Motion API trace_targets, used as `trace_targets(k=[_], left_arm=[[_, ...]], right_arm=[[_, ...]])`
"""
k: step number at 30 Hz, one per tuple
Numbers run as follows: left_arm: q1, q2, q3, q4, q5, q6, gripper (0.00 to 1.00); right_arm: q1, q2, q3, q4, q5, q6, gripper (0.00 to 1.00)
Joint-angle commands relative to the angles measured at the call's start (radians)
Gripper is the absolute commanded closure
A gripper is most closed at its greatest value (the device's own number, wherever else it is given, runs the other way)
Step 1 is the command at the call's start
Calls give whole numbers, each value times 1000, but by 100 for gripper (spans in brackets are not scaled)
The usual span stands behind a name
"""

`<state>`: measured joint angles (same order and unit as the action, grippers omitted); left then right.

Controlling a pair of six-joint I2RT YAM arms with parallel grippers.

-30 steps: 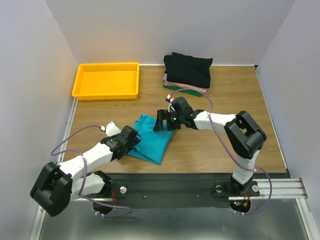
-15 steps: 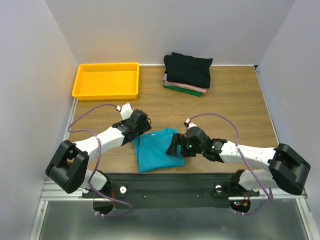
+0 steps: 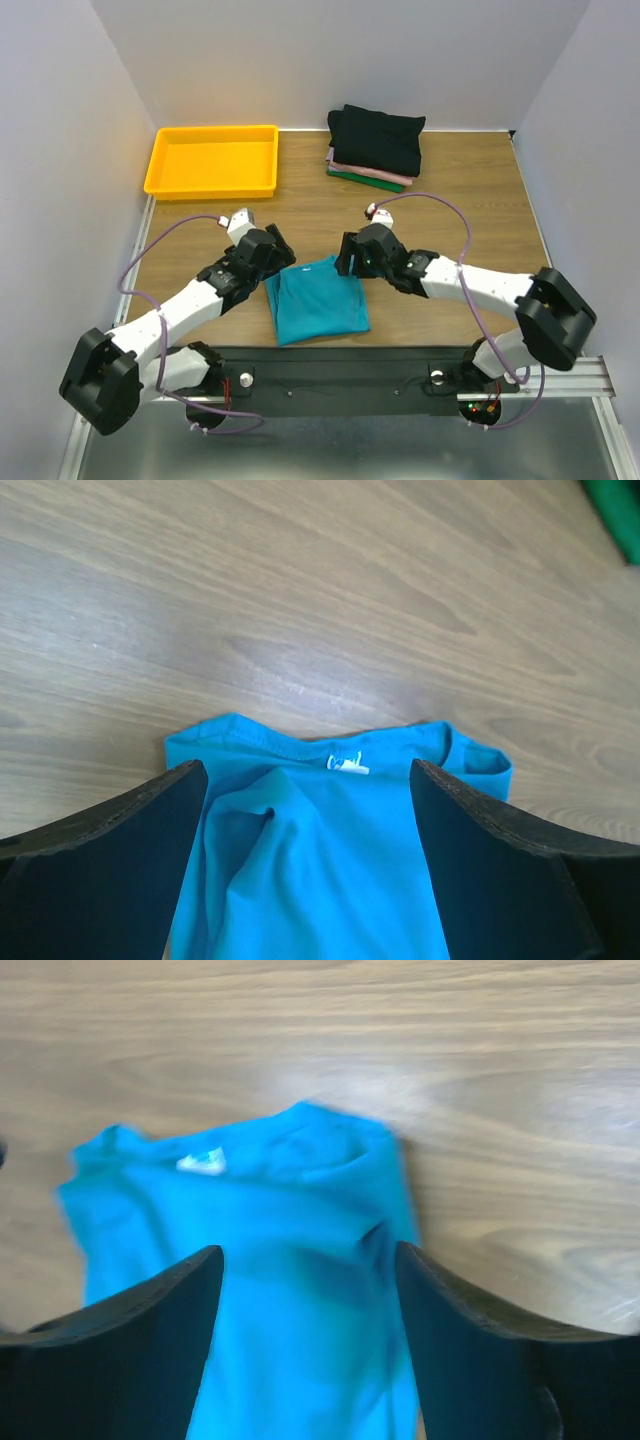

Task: Fold and stack the t-shirts
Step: Fold the tshirt

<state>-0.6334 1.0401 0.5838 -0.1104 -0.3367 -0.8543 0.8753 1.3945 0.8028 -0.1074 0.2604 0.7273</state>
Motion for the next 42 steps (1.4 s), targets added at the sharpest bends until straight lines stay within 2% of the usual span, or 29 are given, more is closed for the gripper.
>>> trace_targets(k=[1,3,4,5,6,7,9,10,12,13,15,16,24,29,31,34,37,38,39,40,41,42], left_arm=[[0,64,-13,22,50,18,9],[0,110,-18,26,57,8,15],[0,124,-18,32,68,5,18],[0,156,-19,43,76,8,24],[0,170,-15,57,94,9,30],[0,182,-12,58,100,11,38],[0,205,-3,46,102,9,61],[0,202,-1,38,96,8,77],[0,187,-2,17,85,-3,91],[0,166,-2,12,84,-3,100],[0,141,-4,2,94,-3,100],[0,112,-2,-3,99,0,100],[-5,-41,-27,-14,130,1,100],[-2,-104,-48,-18,62,-40,100],[3,-88,-53,-15,9,-48,100],[34,25,-38,-6,-37,-71,100],[58,121,3,-26,-80,-104,100],[61,182,16,-37,-91,-114,94],[66,210,43,-66,-105,-123,82],[66,233,57,-77,-108,-129,72],[66,267,68,-86,-113,-132,56],[66,270,80,-97,-108,-132,49]], right_arm=[[-67,107,77,-15,-41,-12,32],[-71,147,94,-15,-62,-12,36],[-70,159,101,-15,-69,-5,46],[-71,182,107,-15,-64,-3,51],[-70,187,107,-15,-58,1,62],[-70,190,107,-15,-52,1,65],[-70,179,96,-15,-59,6,69],[-70,169,93,-15,-62,11,75],[-71,150,78,-15,-56,12,80],[-70,146,75,-15,-52,15,89],[-70,124,67,-17,-55,17,98],[-71,115,65,-15,-56,17,100],[-70,-5,33,-20,-61,4,100],[-70,44,77,-20,-50,-14,99],[-73,89,105,-20,-11,-20,99],[-102,201,174,-20,-35,-25,98],[-122,297,226,-20,-33,-20,90],[-128,311,236,-20,-32,-25,85],[-128,322,245,-20,-33,-28,79],[-130,336,257,-21,-44,-35,64],[-133,334,260,-20,-56,-43,60],[-133,327,262,-20,-68,-49,56]])
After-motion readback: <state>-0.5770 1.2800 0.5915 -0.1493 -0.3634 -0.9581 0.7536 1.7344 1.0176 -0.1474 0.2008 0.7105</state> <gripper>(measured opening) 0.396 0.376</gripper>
